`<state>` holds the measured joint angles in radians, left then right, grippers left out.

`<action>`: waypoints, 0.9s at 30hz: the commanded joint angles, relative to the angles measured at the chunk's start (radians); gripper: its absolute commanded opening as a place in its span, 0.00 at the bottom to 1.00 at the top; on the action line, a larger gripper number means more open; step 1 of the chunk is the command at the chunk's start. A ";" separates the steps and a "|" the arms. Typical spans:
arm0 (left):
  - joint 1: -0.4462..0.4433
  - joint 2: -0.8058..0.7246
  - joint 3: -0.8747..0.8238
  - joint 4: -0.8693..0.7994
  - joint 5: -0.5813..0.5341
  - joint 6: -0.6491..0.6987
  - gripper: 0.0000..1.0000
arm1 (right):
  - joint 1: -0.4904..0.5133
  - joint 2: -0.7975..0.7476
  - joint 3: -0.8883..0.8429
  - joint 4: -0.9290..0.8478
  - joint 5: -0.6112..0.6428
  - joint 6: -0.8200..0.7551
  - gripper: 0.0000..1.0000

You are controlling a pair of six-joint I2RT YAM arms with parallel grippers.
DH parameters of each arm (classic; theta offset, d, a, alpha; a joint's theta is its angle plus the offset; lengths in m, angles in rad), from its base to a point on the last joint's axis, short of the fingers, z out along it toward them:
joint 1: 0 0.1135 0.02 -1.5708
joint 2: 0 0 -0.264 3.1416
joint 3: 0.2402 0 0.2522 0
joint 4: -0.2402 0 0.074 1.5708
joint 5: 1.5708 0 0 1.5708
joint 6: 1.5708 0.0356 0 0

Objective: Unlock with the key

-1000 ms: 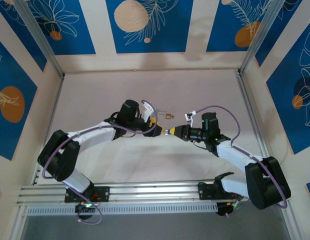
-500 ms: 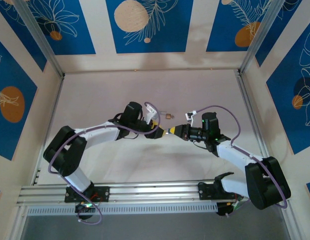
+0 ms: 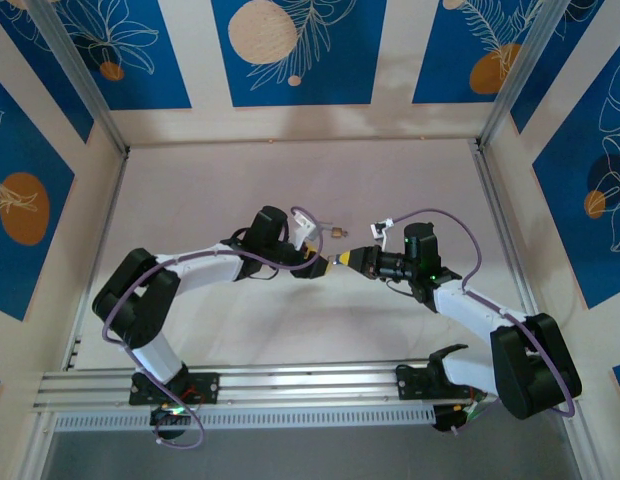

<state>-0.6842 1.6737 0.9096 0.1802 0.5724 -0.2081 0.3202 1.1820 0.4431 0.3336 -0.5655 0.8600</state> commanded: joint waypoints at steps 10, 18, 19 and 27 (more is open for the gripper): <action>-0.008 -0.009 -0.052 0.167 -0.237 -0.023 0.50 | 0.004 0.034 0.013 0.060 -0.037 0.062 0.04; -0.002 -0.234 -0.209 0.128 -0.429 0.034 0.59 | 0.002 0.164 0.105 -0.002 0.060 -0.016 0.04; -0.001 -0.279 -0.233 0.122 -0.464 0.035 0.61 | 0.005 0.199 0.117 0.007 0.063 -0.017 0.04; -0.001 -0.496 -0.352 0.122 -0.577 0.040 0.64 | 0.071 0.441 0.243 0.029 0.110 -0.046 0.04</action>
<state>-0.6849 1.2007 0.5976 0.3008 0.0711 -0.1814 0.3611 1.5772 0.6437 0.3515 -0.4694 0.8543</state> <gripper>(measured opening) 0.637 0.122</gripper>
